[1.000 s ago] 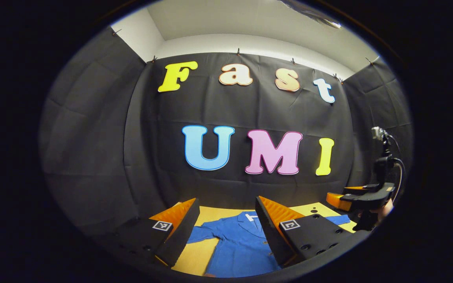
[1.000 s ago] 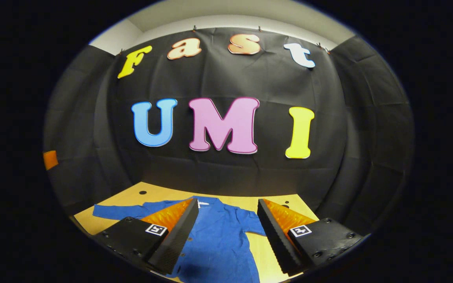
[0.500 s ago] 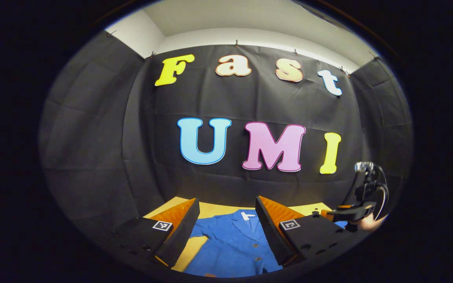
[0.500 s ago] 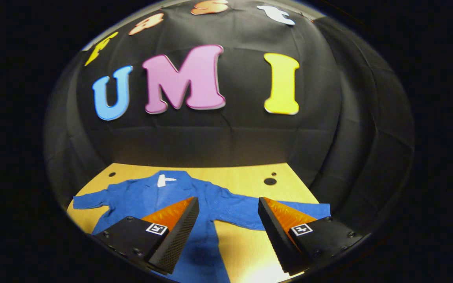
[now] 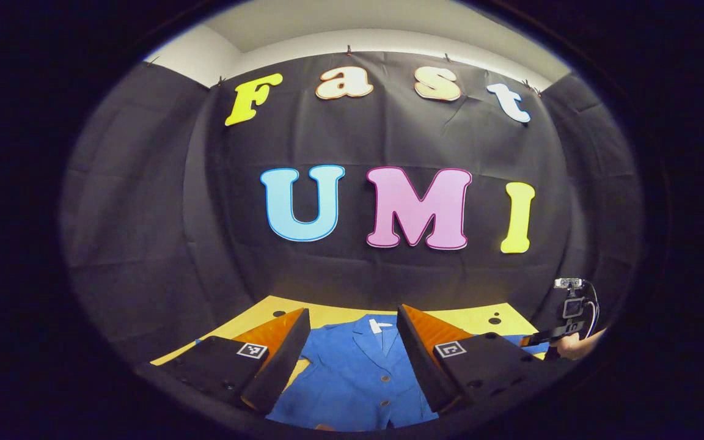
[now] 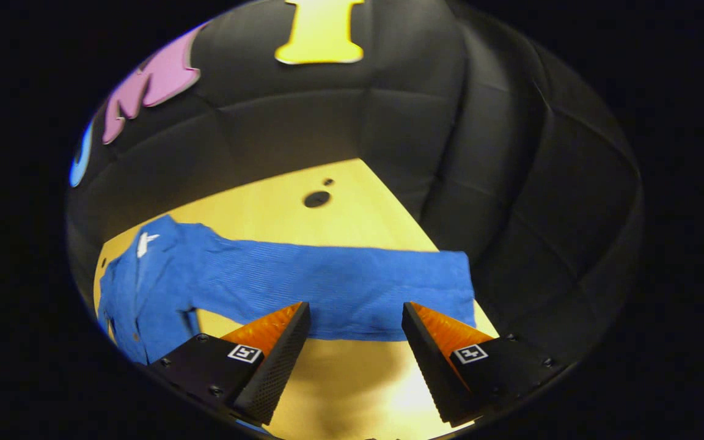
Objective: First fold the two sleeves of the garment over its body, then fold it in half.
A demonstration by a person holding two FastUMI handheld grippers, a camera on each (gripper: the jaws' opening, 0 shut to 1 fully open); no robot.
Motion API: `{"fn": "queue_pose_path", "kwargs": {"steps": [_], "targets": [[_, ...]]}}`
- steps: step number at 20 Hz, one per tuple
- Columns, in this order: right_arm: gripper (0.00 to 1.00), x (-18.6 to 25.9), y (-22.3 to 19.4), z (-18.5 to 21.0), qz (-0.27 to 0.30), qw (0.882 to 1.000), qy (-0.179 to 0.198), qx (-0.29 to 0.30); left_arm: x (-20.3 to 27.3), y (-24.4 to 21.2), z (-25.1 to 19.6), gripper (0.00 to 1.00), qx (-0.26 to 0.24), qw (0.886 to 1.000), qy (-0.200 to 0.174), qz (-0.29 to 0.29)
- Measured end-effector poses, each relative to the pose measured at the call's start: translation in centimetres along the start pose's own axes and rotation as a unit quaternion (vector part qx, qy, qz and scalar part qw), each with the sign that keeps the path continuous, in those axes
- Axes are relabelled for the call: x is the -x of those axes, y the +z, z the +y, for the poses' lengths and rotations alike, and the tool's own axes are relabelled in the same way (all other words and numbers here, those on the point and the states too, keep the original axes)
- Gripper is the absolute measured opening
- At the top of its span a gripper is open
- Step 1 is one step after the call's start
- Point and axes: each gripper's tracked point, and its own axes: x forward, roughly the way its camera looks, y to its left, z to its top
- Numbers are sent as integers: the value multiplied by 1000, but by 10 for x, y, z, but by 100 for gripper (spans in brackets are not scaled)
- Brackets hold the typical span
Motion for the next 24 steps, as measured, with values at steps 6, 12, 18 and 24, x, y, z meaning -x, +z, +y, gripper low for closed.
{"fn": "queue_pose_path", "kwargs": {"steps": [6, 12, 18, 24], "targets": [[96, -41, -14, -68, 46, 995, -52, -66, -20, 5, -50, 82, -23, 999, -40, 1], [99, -45, -10, -70, 43, 996, -50, -58, -30, 13, -78, 82, -35, 998, -59, -9], [70, -43, -14, -67, 57, 995, -50, -58, -25, 9, -88, 82, -33, 997, -66, -6], [1, -41, -7, -43, 45, 998, -2, -31, -12, 4, -68, 82, -35, 998, -45, 3]]}}
